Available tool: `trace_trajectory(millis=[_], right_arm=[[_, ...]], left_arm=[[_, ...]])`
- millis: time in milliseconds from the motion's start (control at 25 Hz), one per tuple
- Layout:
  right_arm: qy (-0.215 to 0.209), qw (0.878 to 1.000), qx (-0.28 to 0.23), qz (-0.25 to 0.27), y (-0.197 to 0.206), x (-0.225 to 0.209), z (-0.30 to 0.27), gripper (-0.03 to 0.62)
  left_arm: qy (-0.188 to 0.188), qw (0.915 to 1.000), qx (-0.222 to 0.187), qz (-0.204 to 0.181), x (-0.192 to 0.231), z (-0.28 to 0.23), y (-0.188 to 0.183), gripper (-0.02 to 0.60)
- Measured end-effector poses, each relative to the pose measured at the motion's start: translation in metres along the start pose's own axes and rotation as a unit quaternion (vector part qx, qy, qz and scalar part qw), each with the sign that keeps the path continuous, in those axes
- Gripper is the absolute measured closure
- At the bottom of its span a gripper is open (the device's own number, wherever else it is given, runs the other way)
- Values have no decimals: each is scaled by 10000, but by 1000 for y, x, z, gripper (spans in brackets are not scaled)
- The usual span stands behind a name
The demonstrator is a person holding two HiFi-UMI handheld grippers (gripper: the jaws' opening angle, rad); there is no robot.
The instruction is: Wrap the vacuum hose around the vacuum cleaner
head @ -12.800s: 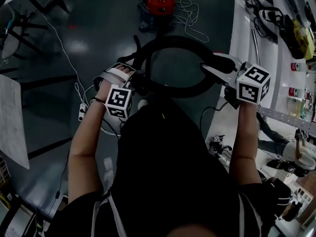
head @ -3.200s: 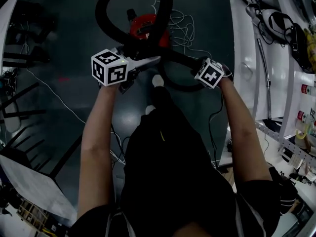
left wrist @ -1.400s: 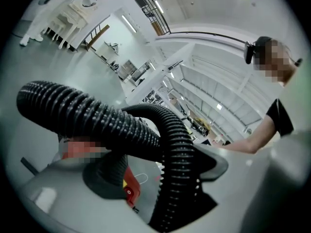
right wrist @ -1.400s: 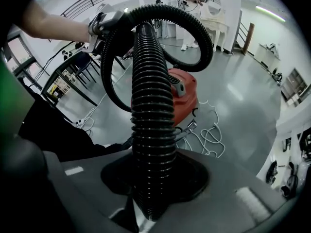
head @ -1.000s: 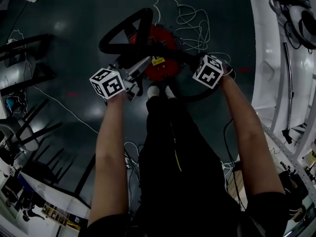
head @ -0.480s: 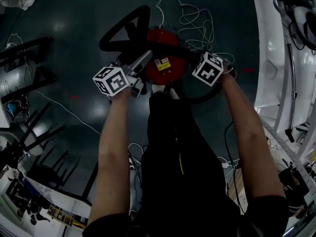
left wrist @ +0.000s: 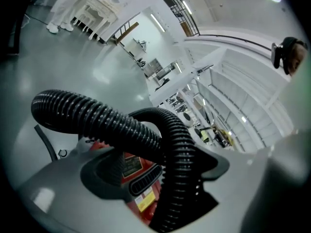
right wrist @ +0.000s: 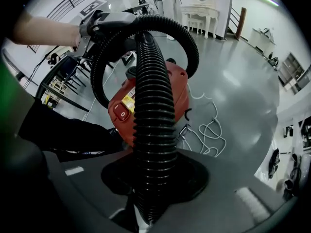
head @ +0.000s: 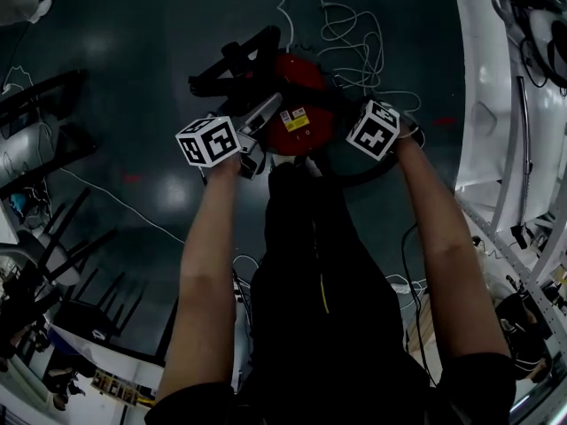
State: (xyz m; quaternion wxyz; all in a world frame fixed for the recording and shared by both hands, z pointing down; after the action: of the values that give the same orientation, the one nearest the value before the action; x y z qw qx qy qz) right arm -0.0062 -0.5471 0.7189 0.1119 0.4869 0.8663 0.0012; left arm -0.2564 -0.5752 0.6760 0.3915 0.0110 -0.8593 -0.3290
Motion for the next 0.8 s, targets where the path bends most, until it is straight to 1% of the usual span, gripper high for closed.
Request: trace_trajectory(millis=[160,240,360,480,640,800], right_arm=[[-27,10000,60,7,3,3,-4,461],[-25,10000,68,28,2,4,-5,461],[-5,9999,84,81,-2,6,-9,461],[27,9999,119,116,-3,5,-13,461],[64,9997,164,162,-6,2,-18,461],[114,9996,215,175,-4,-2,-21,461]], left_arm=[[-72,9997,191,117,2,-1,8,155],[-157,9994,223,227,4,0,12,141],[-260,9987,116,414,7,4,18,141],[-388,9979,62,515,9,6,25,140],[-666,9956,-9,655,11,5,34,130],[-1007,9925,61,688,7,0,42,121]])
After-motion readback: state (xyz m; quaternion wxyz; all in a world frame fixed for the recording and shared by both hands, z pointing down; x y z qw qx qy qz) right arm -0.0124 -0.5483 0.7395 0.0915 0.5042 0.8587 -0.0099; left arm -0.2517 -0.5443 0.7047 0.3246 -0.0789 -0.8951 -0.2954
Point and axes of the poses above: the fingertips, and each gripper's own axes: z backward along the fingers, x to its left, y out of its underside, the point moved 7 cm from there along z, backward along the fingers, and after that the axes turned 10 degrees about -z, right-handed, at the moved point
